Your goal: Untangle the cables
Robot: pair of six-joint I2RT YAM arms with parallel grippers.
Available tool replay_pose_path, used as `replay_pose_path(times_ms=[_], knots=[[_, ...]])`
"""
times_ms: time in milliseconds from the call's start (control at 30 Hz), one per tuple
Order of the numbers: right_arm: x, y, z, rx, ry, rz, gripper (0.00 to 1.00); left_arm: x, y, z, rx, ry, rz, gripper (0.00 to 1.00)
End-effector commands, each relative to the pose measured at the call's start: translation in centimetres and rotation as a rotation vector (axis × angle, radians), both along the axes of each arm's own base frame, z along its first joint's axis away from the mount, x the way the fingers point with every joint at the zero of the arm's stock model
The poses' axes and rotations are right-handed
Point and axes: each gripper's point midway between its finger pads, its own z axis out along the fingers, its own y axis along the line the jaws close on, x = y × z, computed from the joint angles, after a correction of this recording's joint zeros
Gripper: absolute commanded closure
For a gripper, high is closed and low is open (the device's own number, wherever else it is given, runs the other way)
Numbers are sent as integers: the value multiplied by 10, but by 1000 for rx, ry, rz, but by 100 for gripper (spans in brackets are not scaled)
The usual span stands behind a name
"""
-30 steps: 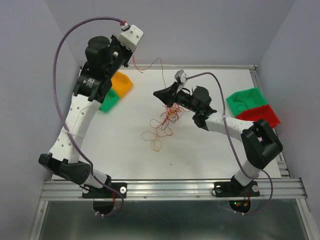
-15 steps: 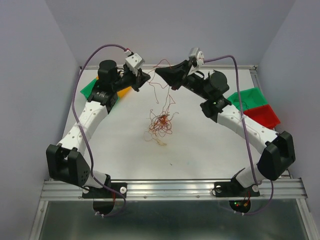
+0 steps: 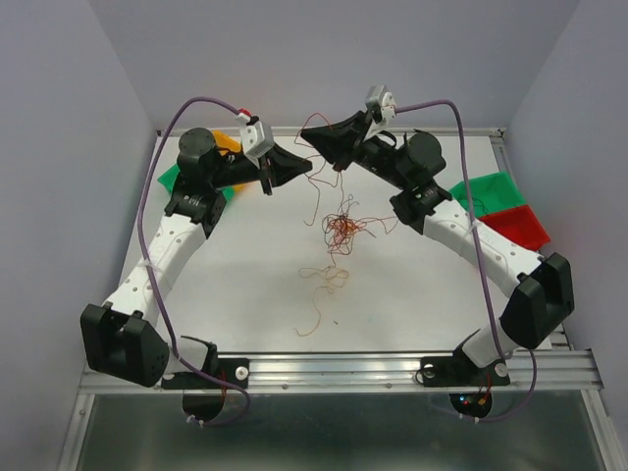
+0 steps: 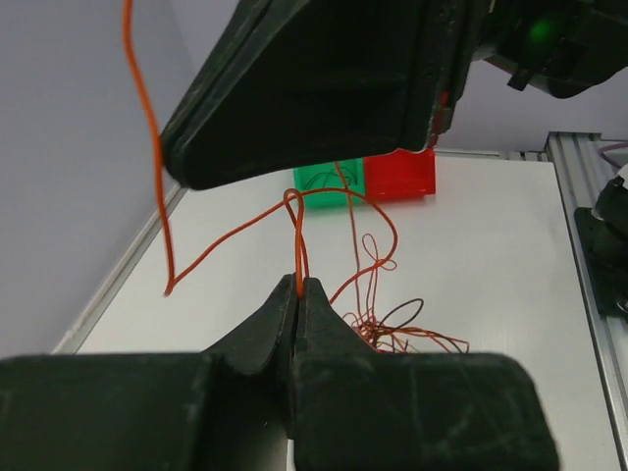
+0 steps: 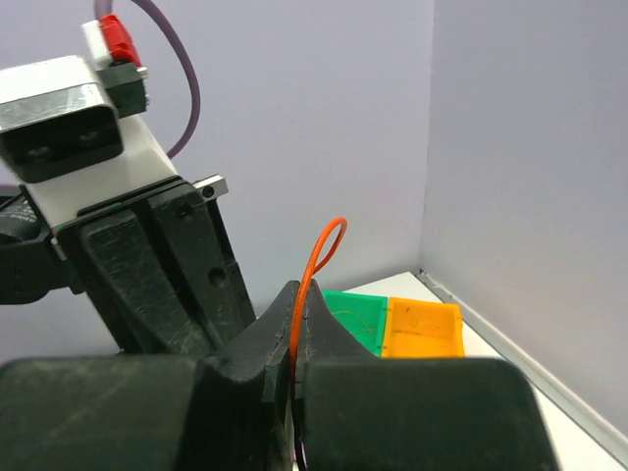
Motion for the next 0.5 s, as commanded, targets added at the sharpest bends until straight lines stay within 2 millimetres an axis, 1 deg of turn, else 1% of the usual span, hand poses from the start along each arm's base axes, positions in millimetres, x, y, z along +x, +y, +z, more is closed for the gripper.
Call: replay_pose_path(times_ms=[0, 133, 167, 233, 300, 367, 400, 467], knots=[[-2, -5, 39, 103, -49, 11, 100, -14, -13, 3, -11, -46, -81, 93], [-1, -4, 40, 143, -33, 27, 99, -11, -20, -4, -10, -33, -85, 87], [2, -1, 36, 146, -19, 35, 100, -9, -22, -6, -9, -26, -84, 82], [1, 0, 37, 165, -23, 48, 99, -7, -25, -7, -11, -25, -76, 77], [1, 3, 38, 174, -16, 65, 99, -1, -28, -12, -10, -18, -55, 75], [2, 4, 37, 182, -8, 81, 100, 6, -29, -14, -10, -9, -34, 71], [2, 5, 36, 185, -1, 85, 99, 6, -29, -15, -7, -14, -37, 70], [3, 7, 34, 188, 10, 96, 99, 6, -31, -18, -4, -7, -45, 63]])
